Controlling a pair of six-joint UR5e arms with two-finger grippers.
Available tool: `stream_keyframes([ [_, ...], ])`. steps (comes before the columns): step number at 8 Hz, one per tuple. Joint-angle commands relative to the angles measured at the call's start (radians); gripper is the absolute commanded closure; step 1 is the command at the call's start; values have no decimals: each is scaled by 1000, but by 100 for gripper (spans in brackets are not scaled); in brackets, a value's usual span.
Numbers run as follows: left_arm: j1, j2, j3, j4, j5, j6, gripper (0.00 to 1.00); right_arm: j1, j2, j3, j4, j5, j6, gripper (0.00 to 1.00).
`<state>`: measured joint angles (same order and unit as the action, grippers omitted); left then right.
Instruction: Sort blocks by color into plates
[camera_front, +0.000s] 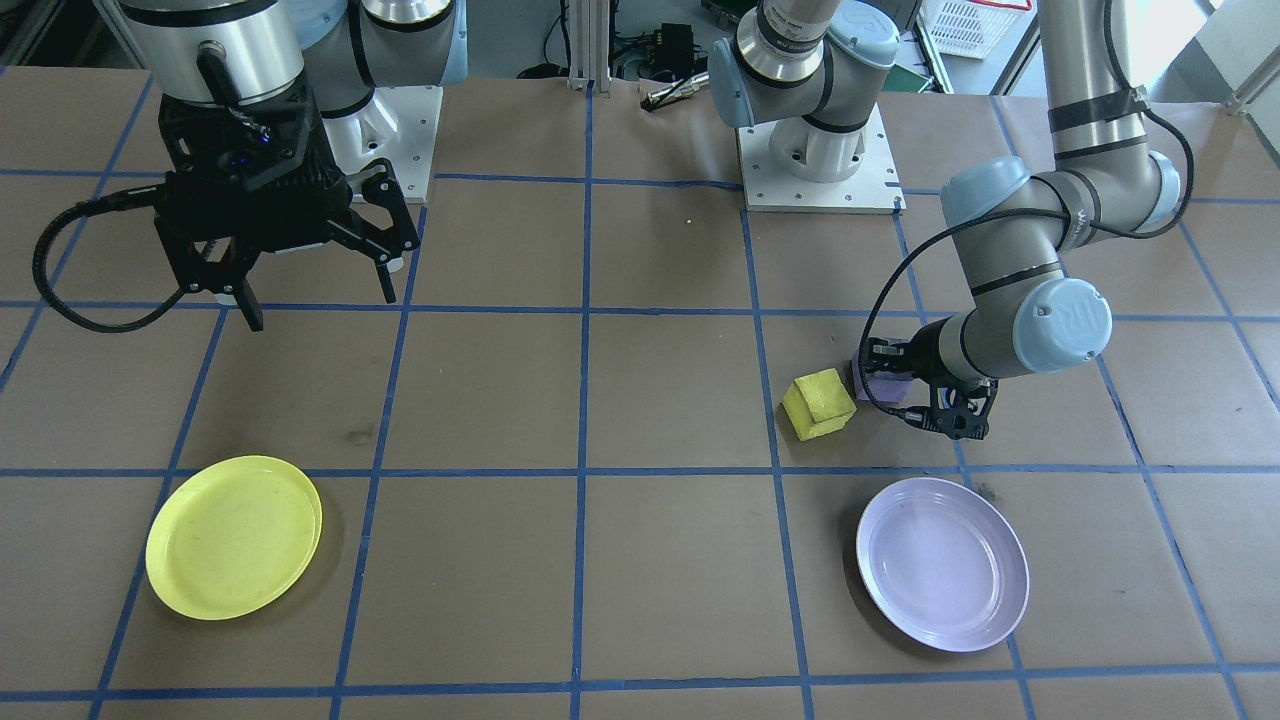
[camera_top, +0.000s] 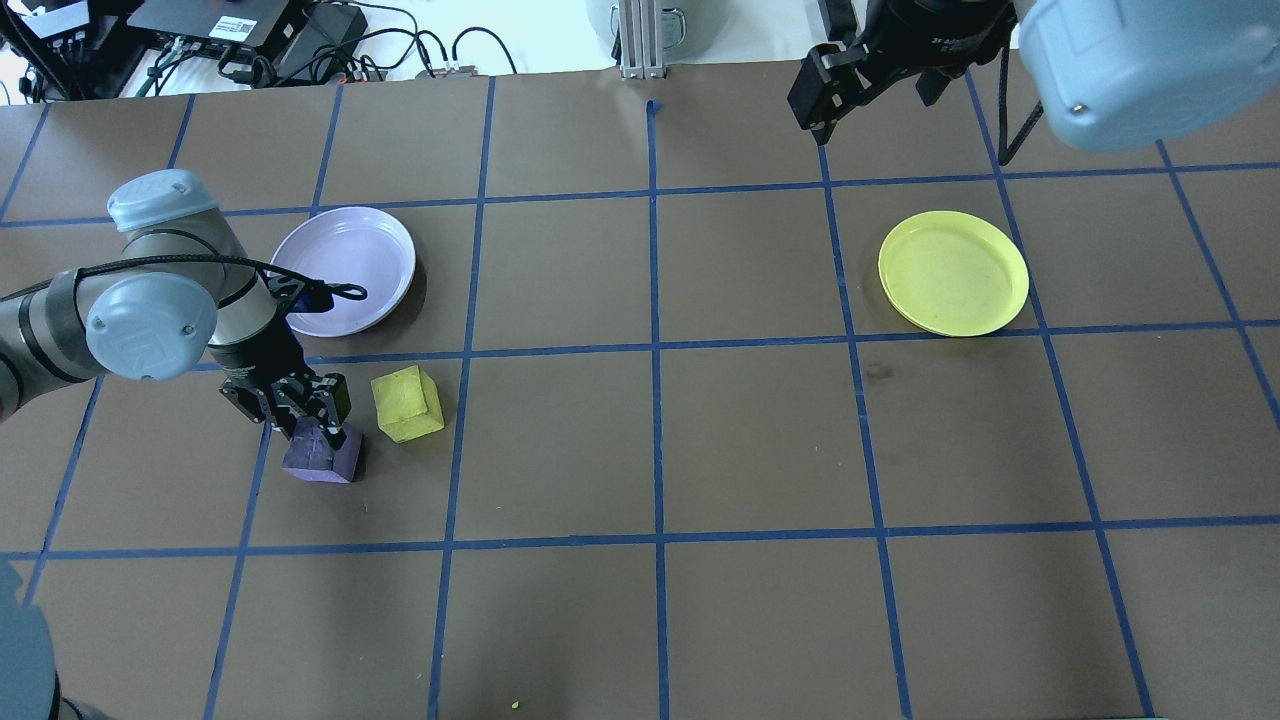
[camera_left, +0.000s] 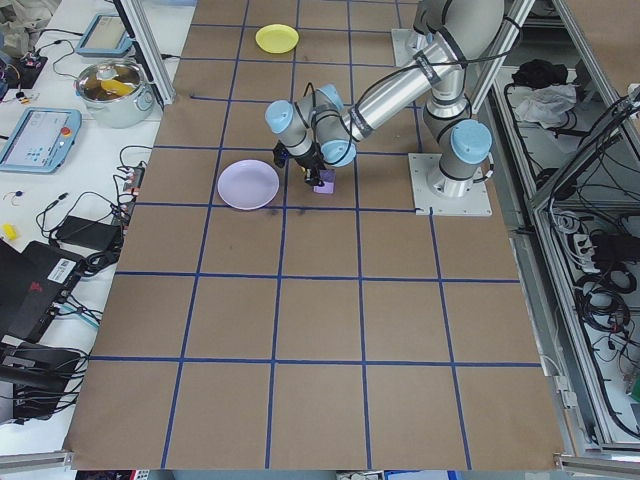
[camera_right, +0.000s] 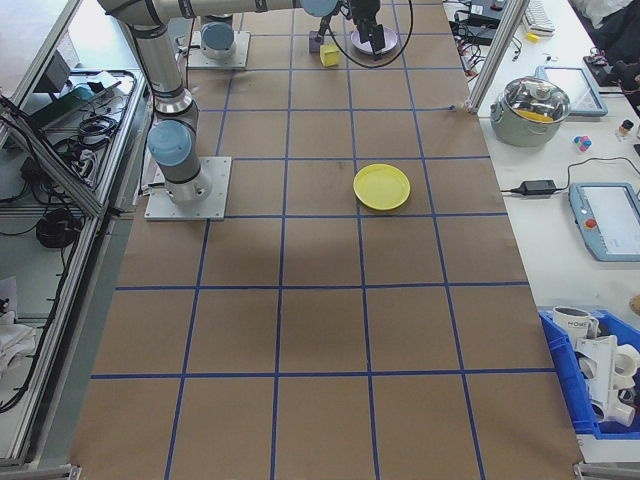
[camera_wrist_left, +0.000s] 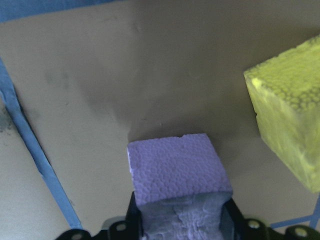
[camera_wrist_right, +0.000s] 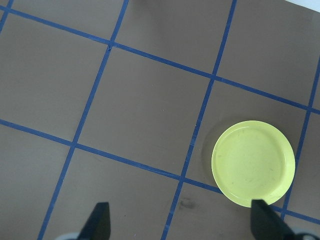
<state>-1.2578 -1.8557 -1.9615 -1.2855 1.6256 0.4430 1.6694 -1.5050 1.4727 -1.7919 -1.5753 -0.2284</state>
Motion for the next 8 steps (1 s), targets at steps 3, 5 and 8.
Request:
stream_keyframes([
  [3,0,27,13,-36,4,80,92,-2,6,2,-9,15,-2,0],
  [5,2,47,88,-115,32,79,92,-2,6,2,-7,15,-2,0],
  [8,3,-66,469,-328,37,79,92,0,6,2,-4,9,-2,0],
])
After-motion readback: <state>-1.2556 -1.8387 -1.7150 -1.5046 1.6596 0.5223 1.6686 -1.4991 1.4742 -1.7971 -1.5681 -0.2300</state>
